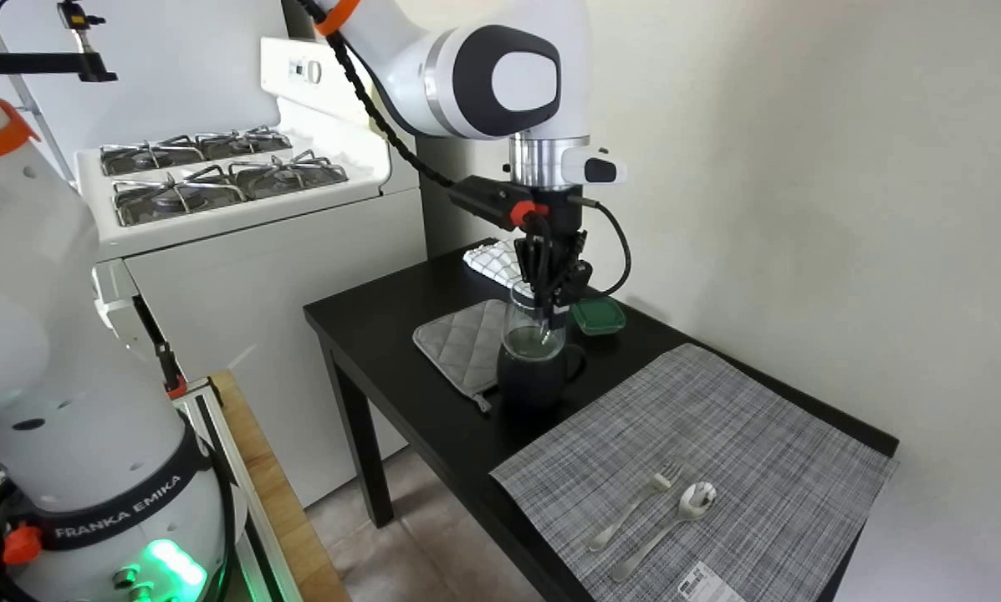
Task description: Put the glass cup on top of the black mug.
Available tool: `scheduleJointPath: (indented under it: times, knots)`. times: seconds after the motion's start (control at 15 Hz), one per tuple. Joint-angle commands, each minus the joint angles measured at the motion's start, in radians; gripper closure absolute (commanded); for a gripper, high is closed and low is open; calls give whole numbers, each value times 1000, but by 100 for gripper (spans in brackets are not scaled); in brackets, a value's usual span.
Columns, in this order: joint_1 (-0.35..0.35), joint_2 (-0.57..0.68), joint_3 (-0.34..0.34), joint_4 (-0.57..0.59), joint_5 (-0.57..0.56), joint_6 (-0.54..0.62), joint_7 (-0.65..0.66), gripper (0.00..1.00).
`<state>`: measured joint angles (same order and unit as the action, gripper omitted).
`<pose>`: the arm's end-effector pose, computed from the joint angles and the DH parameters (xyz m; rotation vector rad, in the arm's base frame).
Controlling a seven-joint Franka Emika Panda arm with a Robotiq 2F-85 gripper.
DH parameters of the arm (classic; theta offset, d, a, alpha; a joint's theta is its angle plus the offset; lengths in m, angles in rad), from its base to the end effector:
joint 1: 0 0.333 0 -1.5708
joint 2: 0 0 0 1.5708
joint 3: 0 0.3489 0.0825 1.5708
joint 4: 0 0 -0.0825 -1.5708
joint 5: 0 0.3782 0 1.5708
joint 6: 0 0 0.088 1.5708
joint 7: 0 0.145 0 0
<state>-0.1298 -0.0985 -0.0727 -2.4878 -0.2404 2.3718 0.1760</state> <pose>0.4417 -0.0996 0.3226 2.9678 -0.3032 -0.0285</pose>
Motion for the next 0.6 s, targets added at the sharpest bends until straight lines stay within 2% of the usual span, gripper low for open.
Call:
scheduleJointPath:
  times: [0.0, 0.27, 0.33, 0.53]
  knots:
    - [2, 2, -6, -7, 0, 20, 8, 32]
    - [6, -29, 1, -2, -8, 7, 13, 4]
    - [8, -40, 3, -1, -8, 2, 15, 0]
    - [12, -88, 16, 7, -20, -12, 25, 0]
